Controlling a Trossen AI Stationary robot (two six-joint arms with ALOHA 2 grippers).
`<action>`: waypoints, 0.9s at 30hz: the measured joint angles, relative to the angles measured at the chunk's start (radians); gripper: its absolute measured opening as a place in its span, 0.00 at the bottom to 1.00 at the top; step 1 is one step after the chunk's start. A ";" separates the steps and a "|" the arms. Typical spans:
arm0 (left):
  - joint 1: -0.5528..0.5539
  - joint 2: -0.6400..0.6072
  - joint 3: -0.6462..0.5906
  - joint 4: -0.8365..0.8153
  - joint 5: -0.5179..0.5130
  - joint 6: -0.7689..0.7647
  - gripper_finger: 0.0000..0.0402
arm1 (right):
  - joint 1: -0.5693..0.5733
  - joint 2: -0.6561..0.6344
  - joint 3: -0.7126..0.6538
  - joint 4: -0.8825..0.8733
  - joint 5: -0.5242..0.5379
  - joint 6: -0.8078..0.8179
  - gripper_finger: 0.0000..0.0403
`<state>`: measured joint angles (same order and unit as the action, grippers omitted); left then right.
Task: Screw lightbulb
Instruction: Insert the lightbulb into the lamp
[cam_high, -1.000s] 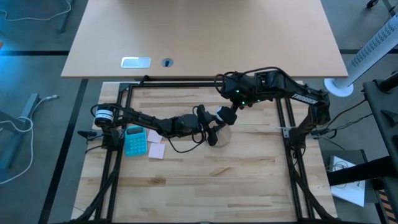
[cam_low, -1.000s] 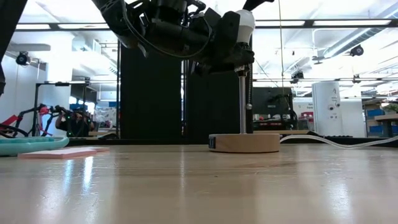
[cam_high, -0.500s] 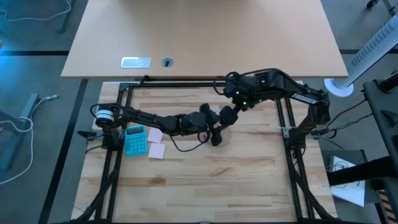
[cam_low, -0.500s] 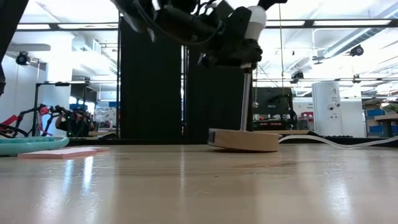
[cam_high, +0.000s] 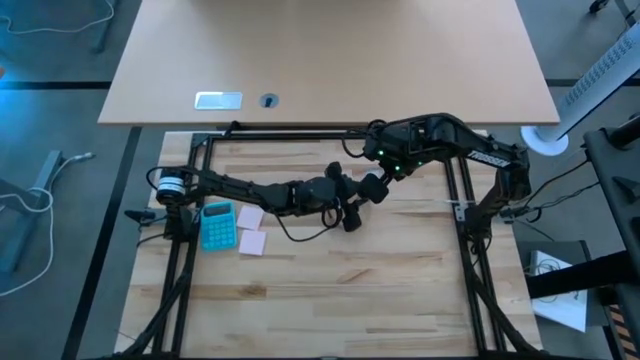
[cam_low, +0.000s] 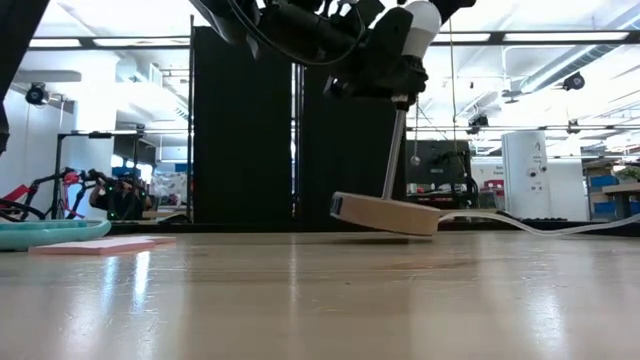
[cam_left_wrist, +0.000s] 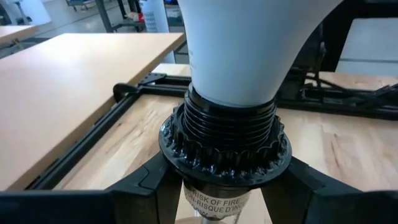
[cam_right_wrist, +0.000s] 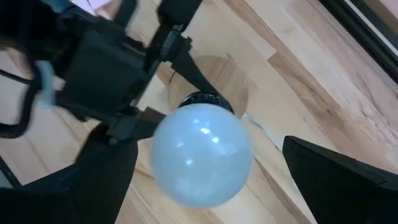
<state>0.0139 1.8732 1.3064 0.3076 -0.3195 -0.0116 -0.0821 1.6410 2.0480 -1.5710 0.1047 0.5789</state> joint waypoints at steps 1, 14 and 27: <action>0.000 0.000 0.000 0.004 0.000 -0.006 0.43 | -0.002 0.001 -0.006 0.000 0.000 0.000 0.98; -0.005 -0.002 0.007 0.034 -0.011 -0.033 0.43 | -0.003 0.003 -0.055 0.001 0.000 0.000 0.92; -0.006 -0.004 0.007 0.013 -0.004 -0.025 0.43 | -0.004 0.003 -0.055 0.001 -0.009 0.019 0.89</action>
<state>0.0074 1.8690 1.3136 0.3208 -0.3239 -0.0364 -0.0856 1.6440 1.9934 -1.5703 0.0956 0.5978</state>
